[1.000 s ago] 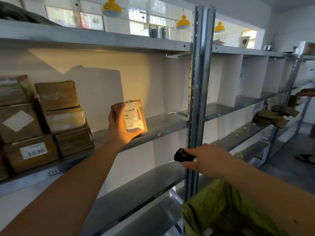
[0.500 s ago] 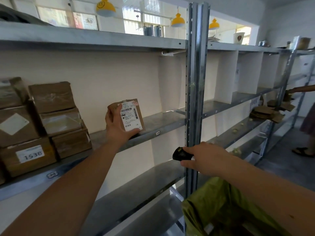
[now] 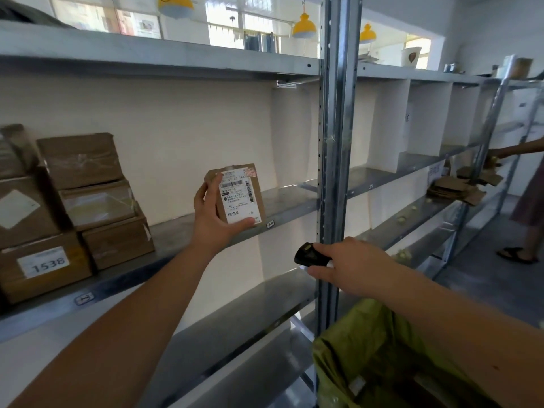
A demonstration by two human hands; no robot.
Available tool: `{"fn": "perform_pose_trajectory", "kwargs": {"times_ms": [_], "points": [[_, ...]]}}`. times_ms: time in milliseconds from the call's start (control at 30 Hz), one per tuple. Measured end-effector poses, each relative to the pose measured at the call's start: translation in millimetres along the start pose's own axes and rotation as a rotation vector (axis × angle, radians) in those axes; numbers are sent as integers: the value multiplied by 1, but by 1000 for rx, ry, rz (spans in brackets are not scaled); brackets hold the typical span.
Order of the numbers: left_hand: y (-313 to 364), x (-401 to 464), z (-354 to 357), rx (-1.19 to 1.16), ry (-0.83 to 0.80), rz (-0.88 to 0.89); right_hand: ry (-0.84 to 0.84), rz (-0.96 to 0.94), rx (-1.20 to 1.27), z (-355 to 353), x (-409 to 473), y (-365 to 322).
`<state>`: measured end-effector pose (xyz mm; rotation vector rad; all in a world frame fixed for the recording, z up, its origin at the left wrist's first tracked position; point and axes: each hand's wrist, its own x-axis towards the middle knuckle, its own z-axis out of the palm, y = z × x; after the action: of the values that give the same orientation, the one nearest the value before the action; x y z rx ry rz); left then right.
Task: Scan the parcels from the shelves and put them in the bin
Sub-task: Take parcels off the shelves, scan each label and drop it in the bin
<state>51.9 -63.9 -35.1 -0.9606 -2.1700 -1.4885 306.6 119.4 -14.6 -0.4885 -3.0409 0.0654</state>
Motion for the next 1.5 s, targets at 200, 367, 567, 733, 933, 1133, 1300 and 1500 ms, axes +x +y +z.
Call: {"fn": "perform_pose_trajectory", "kwargs": {"times_ms": [200,367,567,733,933,1133,1300,1500], "points": [[16,-15,20,-73,-63,50,27,47,41,6,-1,6],[21,-38,50,-189,-132,86,-18,143,58,19,-11,19],[19,-79,110,-317,-311,29,-101,299,177,71,-53,52],[12,-118,176,-344,-496,-8,-178,466,222,110,-96,84],[14,-162,256,-353,-746,-31,-252,658,288,150,-129,130],[7,-179,333,-234,-945,-56,-365,775,347,198,-126,181],[-13,-193,386,-167,-1103,-191,-451,835,399,242,-114,228],[-41,-214,430,-43,-1235,-296,-517,898,499,292,-110,261]]}}
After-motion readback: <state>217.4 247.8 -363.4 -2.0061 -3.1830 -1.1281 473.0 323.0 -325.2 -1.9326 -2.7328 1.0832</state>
